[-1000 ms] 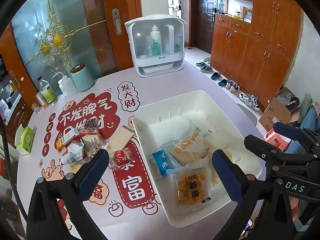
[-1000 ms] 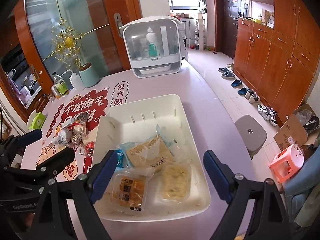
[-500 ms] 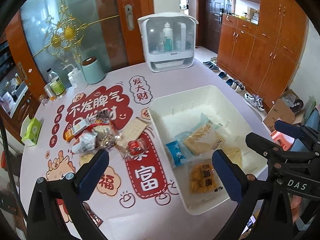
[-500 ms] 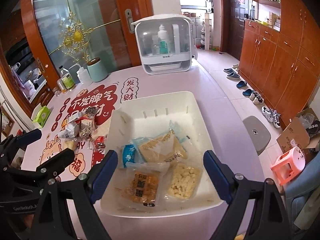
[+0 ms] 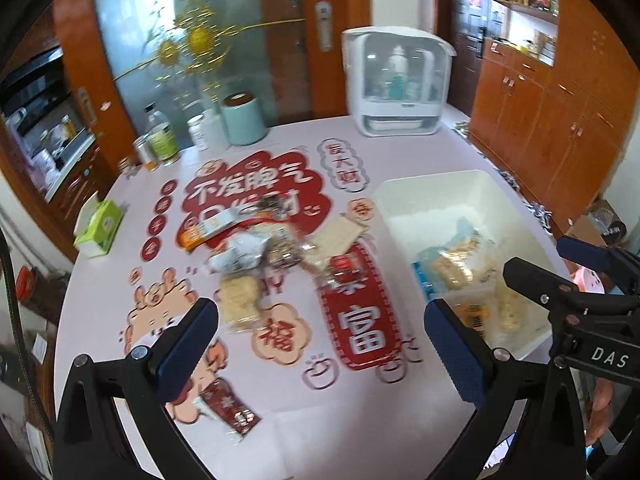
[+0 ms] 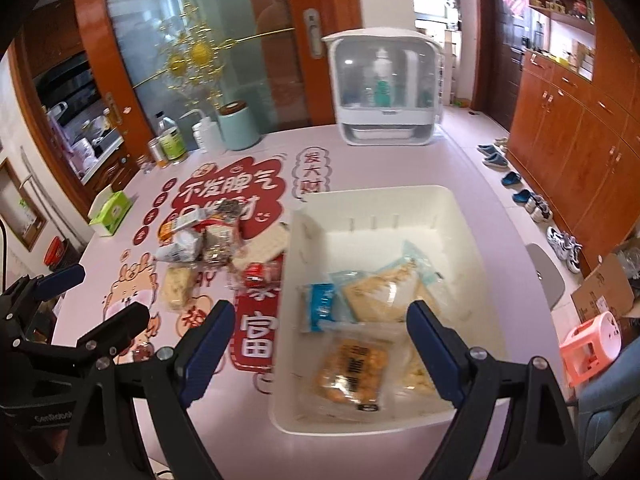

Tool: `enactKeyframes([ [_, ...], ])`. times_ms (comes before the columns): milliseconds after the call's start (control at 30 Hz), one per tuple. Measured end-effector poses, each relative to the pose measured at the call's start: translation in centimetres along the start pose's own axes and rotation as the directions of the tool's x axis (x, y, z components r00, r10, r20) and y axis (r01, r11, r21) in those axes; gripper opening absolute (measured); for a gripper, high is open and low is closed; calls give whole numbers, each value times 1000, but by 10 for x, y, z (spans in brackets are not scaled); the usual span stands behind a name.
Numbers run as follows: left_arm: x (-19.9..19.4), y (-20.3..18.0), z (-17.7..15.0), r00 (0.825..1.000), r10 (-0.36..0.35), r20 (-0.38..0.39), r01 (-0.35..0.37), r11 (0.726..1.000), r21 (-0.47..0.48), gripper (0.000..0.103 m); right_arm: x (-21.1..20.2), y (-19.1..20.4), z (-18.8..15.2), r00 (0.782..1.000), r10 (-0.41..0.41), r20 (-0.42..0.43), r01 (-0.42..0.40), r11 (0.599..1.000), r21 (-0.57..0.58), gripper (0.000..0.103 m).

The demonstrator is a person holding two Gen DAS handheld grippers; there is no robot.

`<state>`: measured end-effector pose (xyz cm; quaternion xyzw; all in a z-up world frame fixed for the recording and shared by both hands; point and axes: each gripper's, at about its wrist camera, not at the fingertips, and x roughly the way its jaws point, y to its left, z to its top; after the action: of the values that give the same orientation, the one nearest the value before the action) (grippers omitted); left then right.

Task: Organize snacks
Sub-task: 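Move both tools back toward the remaining snacks, then grasp the brown sachet with the left tool while the right tool grasps the red-labelled bag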

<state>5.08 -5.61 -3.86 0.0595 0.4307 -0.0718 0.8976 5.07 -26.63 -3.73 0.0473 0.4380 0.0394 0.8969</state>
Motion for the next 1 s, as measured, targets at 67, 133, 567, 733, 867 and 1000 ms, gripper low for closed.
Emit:
enactKeyframes([
  [67, 1, 17, -5, 1000, 14, -10, -15, 1000, -21, 102, 3, 15, 1, 1000, 13, -5, -13, 1000, -15, 88],
  [133, 1, 34, -10, 999, 30, -21, -31, 999, -42, 102, 8, 29, 2, 1000, 27, -15, -27, 999, -30, 88],
  [567, 68, 124, -68, 968, 90, -232, -142, 966, -216, 102, 57, 110, 0, 990, 85, -110, -98, 987, -127, 88],
  [733, 121, 155, -109, 919, 51, -390, -201, 914, -353, 102, 94, 127, -13, 980, 103, -172, -127, 983, -135, 88],
  [867, 146, 162, -133, 884, 37, -466, -250, 880, -405, 102, 125, 137, -19, 977, 101, -186, -127, 983, -135, 88],
  [1000, 160, 157, -143, 857, 54, -512, -289, 873, -393, 102, 155, 136, -18, 983, 71, -169, -88, 991, -100, 88],
])
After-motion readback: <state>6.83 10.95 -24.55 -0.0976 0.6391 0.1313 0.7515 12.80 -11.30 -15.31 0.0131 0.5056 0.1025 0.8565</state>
